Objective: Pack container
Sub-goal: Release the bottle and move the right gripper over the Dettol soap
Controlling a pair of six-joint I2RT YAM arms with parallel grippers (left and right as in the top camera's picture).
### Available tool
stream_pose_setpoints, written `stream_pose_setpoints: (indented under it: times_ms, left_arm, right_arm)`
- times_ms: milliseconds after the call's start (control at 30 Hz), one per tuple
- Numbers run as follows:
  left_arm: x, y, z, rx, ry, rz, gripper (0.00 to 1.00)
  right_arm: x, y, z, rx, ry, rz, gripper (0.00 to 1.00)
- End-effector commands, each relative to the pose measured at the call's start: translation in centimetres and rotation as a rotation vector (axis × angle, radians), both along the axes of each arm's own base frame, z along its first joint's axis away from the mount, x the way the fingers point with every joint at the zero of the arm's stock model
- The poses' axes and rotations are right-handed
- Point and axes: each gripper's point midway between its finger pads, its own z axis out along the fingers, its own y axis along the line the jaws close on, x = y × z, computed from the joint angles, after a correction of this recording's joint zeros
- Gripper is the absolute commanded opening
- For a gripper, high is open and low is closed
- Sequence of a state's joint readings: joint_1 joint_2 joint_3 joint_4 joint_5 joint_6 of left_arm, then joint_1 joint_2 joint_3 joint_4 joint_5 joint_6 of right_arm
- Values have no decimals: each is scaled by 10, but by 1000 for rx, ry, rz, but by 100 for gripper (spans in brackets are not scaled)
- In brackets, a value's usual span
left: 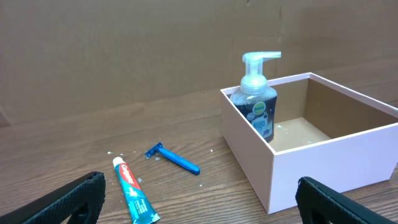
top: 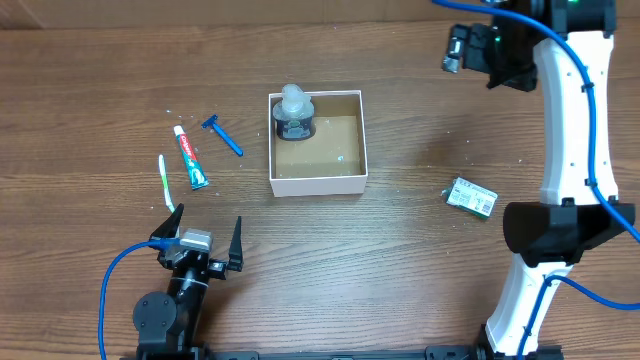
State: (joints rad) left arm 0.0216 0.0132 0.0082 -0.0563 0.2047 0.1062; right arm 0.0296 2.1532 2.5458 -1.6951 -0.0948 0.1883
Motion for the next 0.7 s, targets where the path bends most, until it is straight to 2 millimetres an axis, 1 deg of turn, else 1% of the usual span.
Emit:
stream_pose_setpoints:
  times_ms: [0,100,133,200,267,300,400,533,600,667]
  left_arm:
    - [0,2,0,-9,-4,10,100]
    - [0,2,0,-9,-4,10,100]
    - [0,2,0,-9,-4,10,100]
    - [0,2,0,-9,-4,10,100]
    - [0,2,0,-9,-4,10,100]
    - [0,2,0,-9,-4,10,100]
    - [0,2,0,-9,-4,10,100]
    - [0,2,0,-9,-4,10,100]
    - [0,2,0,-9,-4,10,100]
    - [0,2,0,-9,-4,10,100]
  right_arm:
    - [-9,-4,-24,45,95,-37,100]
    - [-23,-5,-53,31,203,-28,100]
    - [-31,-6,-67,22,255,-13,100]
    - [-42,-11,-88,-3,331,-14,100]
    - [-50,-15,-103,-23,376,-16,100]
    - [-51,-16,-107,-24,384,-17,100]
    - [-54,-17,-114,-24,406,-15,100]
    - [-56,-23,-112,-28,407,-27,100]
    - [-58,-27,-109,-27,408,-36,100]
    - [-63,-30,-96,-26,389,-46,100]
